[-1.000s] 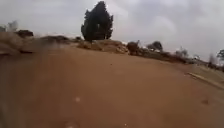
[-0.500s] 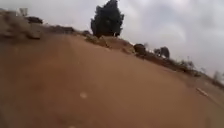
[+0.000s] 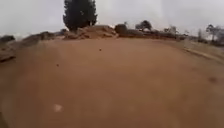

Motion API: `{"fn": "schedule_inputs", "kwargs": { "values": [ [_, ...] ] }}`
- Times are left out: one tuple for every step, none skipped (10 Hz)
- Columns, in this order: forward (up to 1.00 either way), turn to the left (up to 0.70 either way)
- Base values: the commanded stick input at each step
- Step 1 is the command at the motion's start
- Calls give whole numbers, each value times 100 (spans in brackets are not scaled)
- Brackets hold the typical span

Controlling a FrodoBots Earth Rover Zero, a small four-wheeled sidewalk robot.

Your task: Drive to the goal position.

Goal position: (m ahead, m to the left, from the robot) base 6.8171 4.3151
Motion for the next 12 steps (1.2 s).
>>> {"fn": "schedule_inputs", "kwargs": {
  "values": [
    [0, 0],
    [0, 0],
    [0, 0],
    [0, 0],
    [0, 0],
    [2, 0],
    [9, 0],
    [17, 0],
    [50, 0],
    [50, 0],
    [50, 0],
    [50, 0]
  ]
}}
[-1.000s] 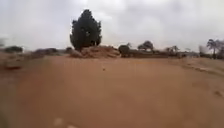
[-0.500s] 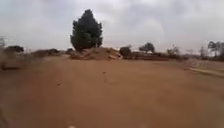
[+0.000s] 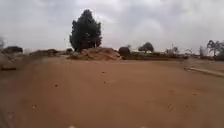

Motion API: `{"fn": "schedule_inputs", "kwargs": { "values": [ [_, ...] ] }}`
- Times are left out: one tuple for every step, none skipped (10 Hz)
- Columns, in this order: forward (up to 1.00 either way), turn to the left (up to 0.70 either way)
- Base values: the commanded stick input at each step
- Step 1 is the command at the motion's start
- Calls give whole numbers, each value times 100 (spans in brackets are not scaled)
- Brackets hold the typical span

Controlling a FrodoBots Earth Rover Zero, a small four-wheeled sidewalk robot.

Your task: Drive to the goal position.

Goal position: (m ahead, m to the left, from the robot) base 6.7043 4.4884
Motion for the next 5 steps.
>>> {"fn": "schedule_inputs", "kwargs": {
  "values": [
    [50, 18],
    [50, 39],
    [50, 48],
    [50, 50],
    [50, 50]
  ]
}}
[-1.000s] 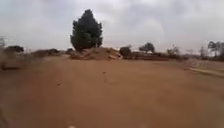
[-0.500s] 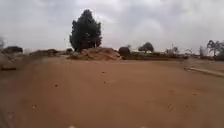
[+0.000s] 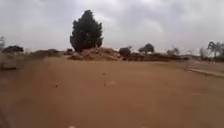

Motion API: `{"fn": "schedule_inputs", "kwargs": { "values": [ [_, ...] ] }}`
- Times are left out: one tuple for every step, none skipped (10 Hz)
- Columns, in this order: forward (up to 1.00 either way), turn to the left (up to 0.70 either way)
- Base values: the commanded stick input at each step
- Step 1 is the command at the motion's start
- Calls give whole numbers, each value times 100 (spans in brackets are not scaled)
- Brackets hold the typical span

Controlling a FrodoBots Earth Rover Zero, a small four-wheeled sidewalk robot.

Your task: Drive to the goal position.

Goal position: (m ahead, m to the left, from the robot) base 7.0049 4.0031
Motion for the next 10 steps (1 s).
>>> {"fn": "schedule_inputs", "kwargs": {
  "values": [
    [50, 50],
    [50, 50],
    [50, 50],
    [50, 50],
    [50, 20],
    [50, 4],
    [50, 0],
    [50, 0],
    [50, 0],
    [50, 0]
  ]
}}
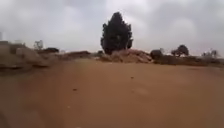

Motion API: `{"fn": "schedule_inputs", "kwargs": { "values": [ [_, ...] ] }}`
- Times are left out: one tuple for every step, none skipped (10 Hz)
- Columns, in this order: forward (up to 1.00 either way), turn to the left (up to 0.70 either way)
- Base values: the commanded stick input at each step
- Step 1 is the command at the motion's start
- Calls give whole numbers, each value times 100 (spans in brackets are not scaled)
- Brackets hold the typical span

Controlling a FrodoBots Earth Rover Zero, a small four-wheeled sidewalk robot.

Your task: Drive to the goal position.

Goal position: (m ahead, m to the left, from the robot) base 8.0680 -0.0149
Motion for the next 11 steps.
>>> {"fn": "schedule_inputs", "kwargs": {
  "values": [
    [50, 0],
    [50, 0],
    [50, 0],
    [50, 0],
    [50, 0],
    [50, 0],
    [50, 0],
    [50, 0],
    [50, 0],
    [50, 0],
    [50, 0]
  ]
}}
